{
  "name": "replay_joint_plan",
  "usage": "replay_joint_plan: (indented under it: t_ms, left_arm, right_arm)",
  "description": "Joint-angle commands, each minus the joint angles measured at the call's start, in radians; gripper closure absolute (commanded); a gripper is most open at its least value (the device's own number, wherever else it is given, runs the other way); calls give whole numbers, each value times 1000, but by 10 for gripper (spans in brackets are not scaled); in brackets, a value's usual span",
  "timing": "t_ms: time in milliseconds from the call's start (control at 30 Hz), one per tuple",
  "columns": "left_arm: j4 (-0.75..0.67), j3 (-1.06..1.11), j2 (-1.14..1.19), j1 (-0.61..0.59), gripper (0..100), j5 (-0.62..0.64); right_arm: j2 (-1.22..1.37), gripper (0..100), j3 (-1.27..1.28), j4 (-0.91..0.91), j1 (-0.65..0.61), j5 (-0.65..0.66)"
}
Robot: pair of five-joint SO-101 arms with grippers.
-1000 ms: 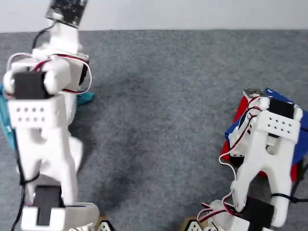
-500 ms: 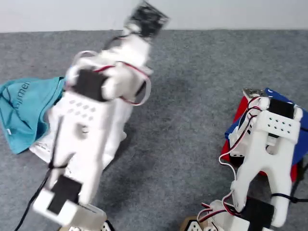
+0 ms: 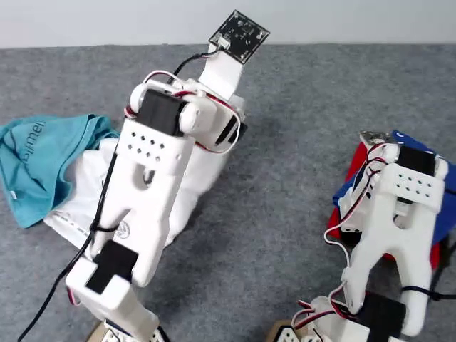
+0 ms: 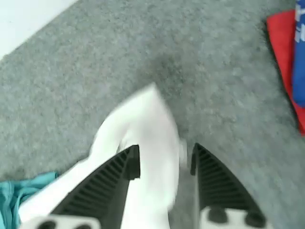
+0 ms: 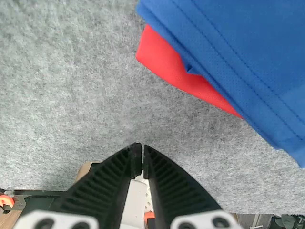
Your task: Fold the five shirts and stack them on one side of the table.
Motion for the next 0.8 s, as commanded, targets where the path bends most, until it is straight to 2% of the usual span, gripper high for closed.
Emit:
replay_joint_plan:
  t_ms: [0, 167, 300, 533, 767]
  left_arm:
    - [49, 19, -121, 35, 813, -9]
    - [46, 278, -304, 68, 813, -28]
    - [46, 538, -439, 28, 844, -46]
    - [32, 1013, -517, -146, 947, -288]
    - [-132, 1210, -408, -396, 949, -483]
  right_arm:
    - [-42, 990, -5, 38, -7, -5]
    - [-42, 990, -5, 38, -5, -5]
    - [-42, 990, -5, 38, -4, -5]
    - [-42, 990, -5, 38, -5, -5]
    - [-36, 990, -5, 30, -7, -5]
